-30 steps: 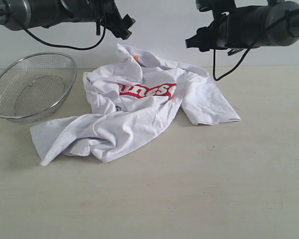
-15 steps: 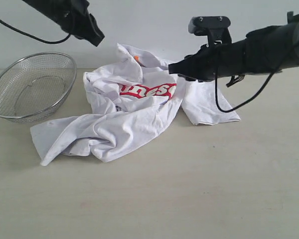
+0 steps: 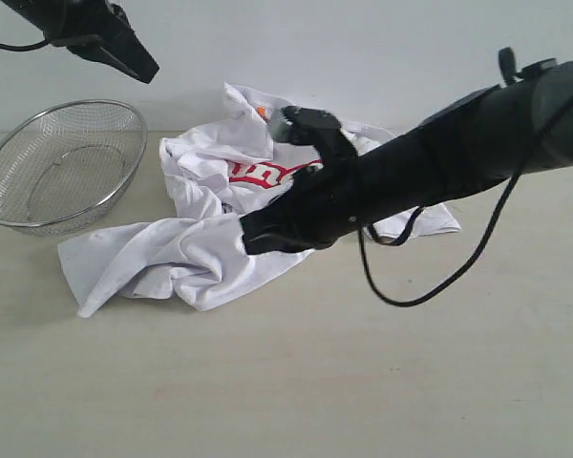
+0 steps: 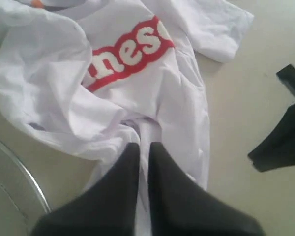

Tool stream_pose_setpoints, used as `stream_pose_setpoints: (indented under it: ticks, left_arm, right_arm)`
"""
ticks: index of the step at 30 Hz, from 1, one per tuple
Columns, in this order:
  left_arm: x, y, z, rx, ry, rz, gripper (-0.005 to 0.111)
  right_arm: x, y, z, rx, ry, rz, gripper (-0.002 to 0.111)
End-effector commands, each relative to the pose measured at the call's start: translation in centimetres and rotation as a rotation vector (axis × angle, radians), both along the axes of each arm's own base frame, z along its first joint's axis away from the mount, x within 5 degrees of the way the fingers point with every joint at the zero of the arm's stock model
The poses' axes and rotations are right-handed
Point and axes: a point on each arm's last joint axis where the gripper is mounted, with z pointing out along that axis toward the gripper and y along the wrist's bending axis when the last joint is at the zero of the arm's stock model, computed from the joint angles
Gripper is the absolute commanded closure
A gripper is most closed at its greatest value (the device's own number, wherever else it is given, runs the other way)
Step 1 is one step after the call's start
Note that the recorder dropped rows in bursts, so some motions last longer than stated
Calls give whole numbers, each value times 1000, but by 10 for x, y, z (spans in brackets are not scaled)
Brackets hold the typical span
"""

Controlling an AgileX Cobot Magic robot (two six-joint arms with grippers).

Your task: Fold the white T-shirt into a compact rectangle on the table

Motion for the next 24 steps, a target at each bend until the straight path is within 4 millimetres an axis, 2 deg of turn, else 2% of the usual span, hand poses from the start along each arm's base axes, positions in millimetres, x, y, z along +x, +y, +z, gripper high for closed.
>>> stream_pose_setpoints:
  ticks: [1, 5, 8, 10, 14, 16, 18, 24]
  left_arm:
    - [-17, 2, -3, -19, 44, 18, 102]
    - [-32, 2, -10, -54, 61, 50, 102]
    - [-40, -1, -15, -119, 76, 73, 102]
    - [-46, -2, -17, -151, 85, 81, 102]
    - [-59, -1, -21, -160, 104, 86, 102]
    - [-64, 0, -21, -164, 101, 93, 102]
    - [-67, 0, -21, -167, 103, 92, 102]
    - [-68, -2, -19, -197, 106, 90, 102]
  right_arm:
    - [-19, 34, -1, -47, -27, 59, 108]
    - [-20, 47, -5, -120, -81, -16, 108]
    - [-15, 45, -23, -154, -51, -63, 108]
    - [-10, 46, -33, -177, -45, -86, 108]
    - [8, 56, -36, -143, -34, -119, 108]
    - [13, 57, -45, -149, -14, -145, 108]
    - [13, 57, -60, -173, 13, -141, 108]
    - [12, 56, -83, -211, 56, -132, 108]
